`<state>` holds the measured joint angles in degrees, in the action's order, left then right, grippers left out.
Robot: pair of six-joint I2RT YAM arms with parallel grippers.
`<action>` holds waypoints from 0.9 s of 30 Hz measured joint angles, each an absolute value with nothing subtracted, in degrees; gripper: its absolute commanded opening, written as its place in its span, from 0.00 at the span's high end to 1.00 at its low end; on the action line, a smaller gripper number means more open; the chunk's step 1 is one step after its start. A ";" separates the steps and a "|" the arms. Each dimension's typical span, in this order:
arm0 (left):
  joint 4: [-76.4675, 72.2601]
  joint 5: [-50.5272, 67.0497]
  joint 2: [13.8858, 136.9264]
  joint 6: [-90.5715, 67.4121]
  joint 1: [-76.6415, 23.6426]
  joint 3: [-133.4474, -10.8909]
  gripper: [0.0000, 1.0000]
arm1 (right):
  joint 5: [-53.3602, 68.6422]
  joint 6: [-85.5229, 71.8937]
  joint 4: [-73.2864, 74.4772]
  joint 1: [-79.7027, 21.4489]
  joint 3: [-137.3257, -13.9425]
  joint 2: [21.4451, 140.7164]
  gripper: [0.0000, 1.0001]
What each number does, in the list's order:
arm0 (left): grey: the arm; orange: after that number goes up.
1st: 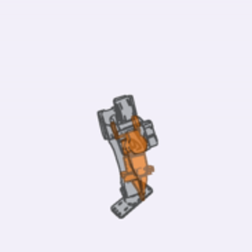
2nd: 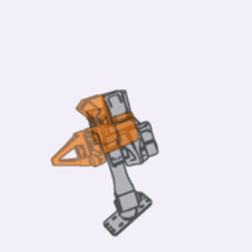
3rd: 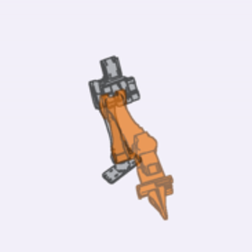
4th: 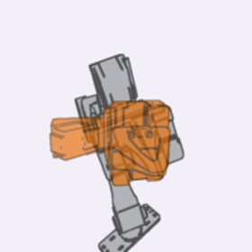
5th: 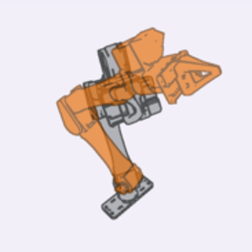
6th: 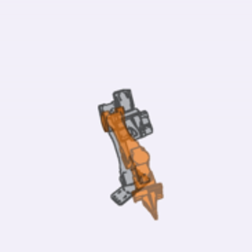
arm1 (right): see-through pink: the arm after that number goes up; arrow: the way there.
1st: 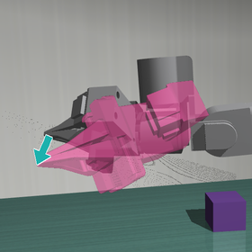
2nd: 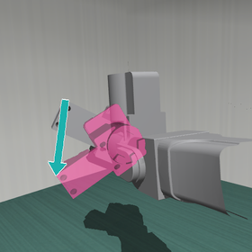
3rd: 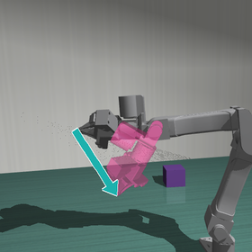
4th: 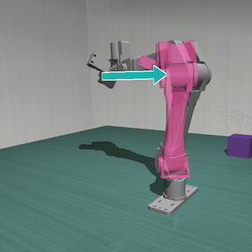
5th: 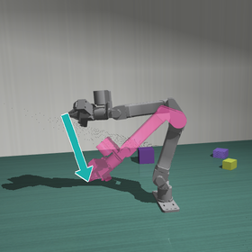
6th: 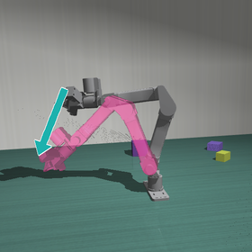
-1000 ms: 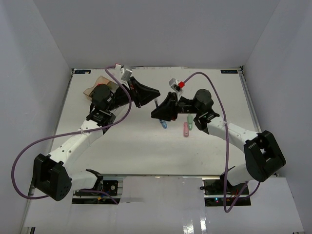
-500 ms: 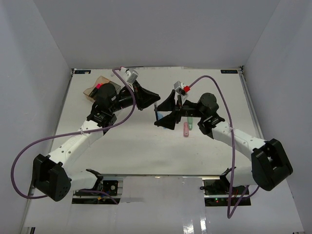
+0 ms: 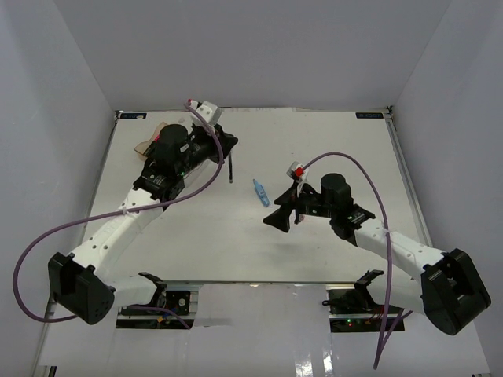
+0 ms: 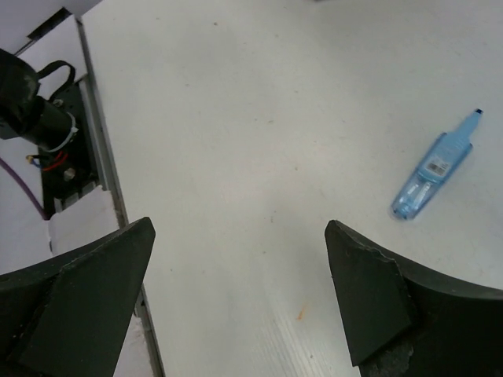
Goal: Sort the stationery into containers
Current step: Place the pen in the storage box.
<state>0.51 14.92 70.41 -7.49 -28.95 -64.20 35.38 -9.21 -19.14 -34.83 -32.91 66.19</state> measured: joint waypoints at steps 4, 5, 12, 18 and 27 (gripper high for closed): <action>5.72 2.20 72.82 -0.05 -27.66 -68.07 1.00 | 29.04 -7.99 -16.29 -34.59 -31.24 62.41 0.08; 6.17 -0.12 73.80 1.21 -27.24 -68.82 1.00 | 27.88 -7.86 -16.05 -34.54 -31.00 61.78 0.10; 7.53 -13.87 88.95 10.68 -20.21 -75.64 1.00 | 22.06 -6.83 -13.98 -34.20 -29.26 58.19 0.10; 7.62 -19.73 101.86 16.67 -15.49 -81.58 1.00 | 21.06 -6.42 -12.95 -34.13 -27.77 56.14 0.10; 0.86 -21.96 106.45 23.24 -13.23 -82.91 1.00 | 21.08 -5.54 -12.95 -34.13 -27.35 55.20 0.09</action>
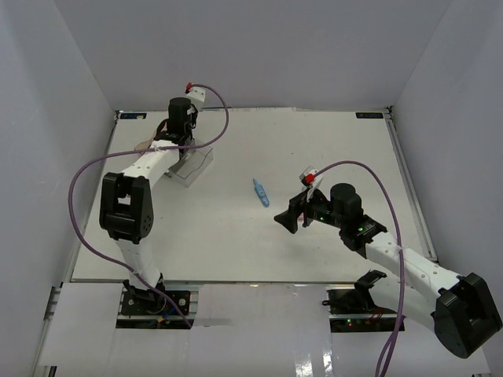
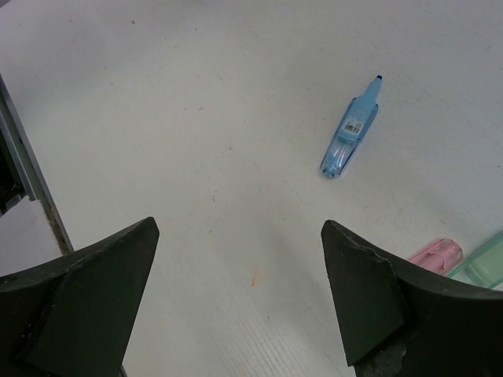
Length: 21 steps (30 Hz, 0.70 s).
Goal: Sort the stationery into containers
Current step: Place the pen in the storage box.
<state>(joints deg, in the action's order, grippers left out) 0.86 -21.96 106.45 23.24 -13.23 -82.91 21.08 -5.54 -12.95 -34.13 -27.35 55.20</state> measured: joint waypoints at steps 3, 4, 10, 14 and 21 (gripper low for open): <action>-0.80 -21.89 108.95 23.97 -13.21 -84.16 1.00 | 21.04 -5.52 -12.93 -34.13 -27.27 55.20 0.09; -1.15 -21.87 109.89 23.97 -13.19 -84.27 1.00 | 20.95 -5.52 -12.95 -34.13 -27.27 55.20 0.09; -1.15 -21.87 116.25 23.22 -13.15 -84.03 0.53 | 19.33 -5.54 -12.93 -34.13 -27.20 55.20 0.08; 0.40 -22.09 117.14 21.93 -13.06 -83.35 0.27 | 16.67 -5.54 -12.64 -34.13 -27.20 55.20 0.07; 5.56 -20.97 110.34 14.76 -12.80 -83.35 0.02 | 7.64 -6.70 -8.62 -34.13 -27.38 56.16 0.02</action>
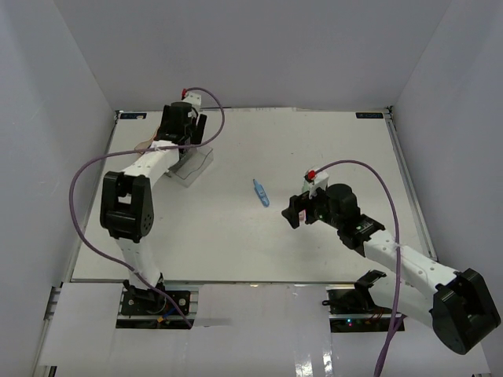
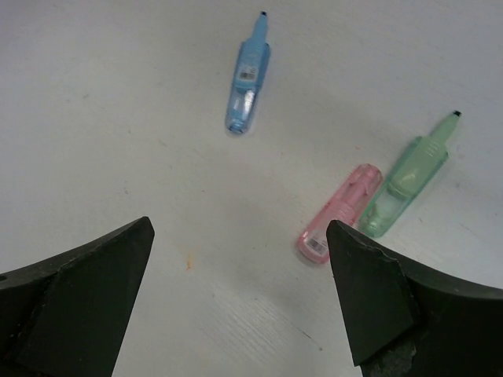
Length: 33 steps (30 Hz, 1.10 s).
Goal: Sort the stationery into containers
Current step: Place the pen in the storage box, then pick up the pen from the center of the board.
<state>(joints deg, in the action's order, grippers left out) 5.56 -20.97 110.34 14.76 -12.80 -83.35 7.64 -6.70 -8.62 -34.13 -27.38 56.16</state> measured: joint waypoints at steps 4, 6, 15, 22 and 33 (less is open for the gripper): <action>10.24 -17.89 100.82 7.70 -12.80 -82.70 0.02 | -0.10 -9.69 -4.56 -34.13 -28.10 58.94 0.00; 11.31 -15.53 94.32 3.33 -12.80 -80.47 0.02 | -3.81 -11.81 -2.74 -34.13 -28.42 60.29 0.05; 12.10 -2.79 70.06 -9.82 -12.80 -61.41 0.02 | -13.06 -19.14 1.23 -34.13 -32.51 69.19 0.18; 13.50 2.17 68.42 -12.88 -12.80 -53.10 0.02 | -13.34 -23.42 0.64 -34.13 -33.23 76.29 0.30; 12.91 5.08 68.42 -15.90 -12.80 -53.10 0.02 | -13.85 -24.93 -1.50 -34.70 -34.70 81.80 0.49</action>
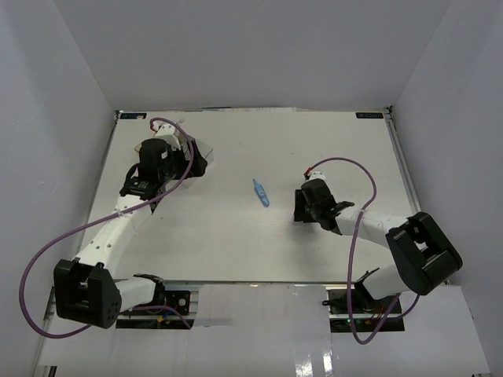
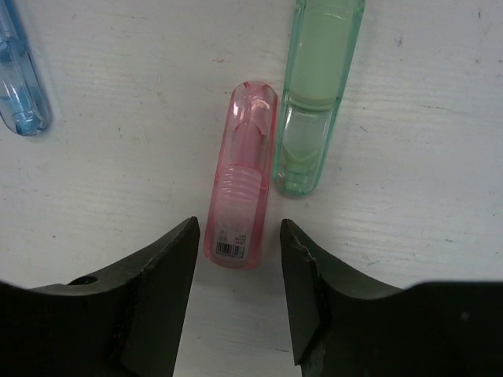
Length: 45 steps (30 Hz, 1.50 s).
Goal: Sort the stationery into containers
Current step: Pick up the pen from the center of the board.
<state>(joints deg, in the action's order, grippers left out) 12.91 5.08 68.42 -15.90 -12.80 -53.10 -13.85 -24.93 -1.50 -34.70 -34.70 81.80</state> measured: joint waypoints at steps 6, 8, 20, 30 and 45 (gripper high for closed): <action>11.20 10.61 68.95 -19.09 -12.80 -53.04 0.02 | -14.94 -24.73 -2.83 -34.96 -34.74 82.72 0.67; 10.70 13.04 68.97 -20.93 -12.82 -52.84 0.02 | -15.05 -24.64 -3.16 -35.09 -34.74 82.76 0.73; 6.26 16.19 68.93 -36.53 -28.29 -47.27 0.04 | -8.95 -23.46 -10.37 -40.73 -29.32 68.86 0.73; 0.03 10.00 78.83 -45.15 -40.86 -51.37 0.17 | -2.13 -22.04 -21.52 -42.13 -23.73 56.01 0.71; -5.32 9.41 85.23 -50.22 -43.64 -53.98 0.59 | 0.95 -22.13 -25.65 -42.17 -21.47 54.00 0.69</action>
<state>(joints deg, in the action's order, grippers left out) -5.32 9.41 85.23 -50.22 -43.64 -53.98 0.95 -22.13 -25.65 -42.17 -21.47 54.00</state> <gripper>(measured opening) 0.473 0.353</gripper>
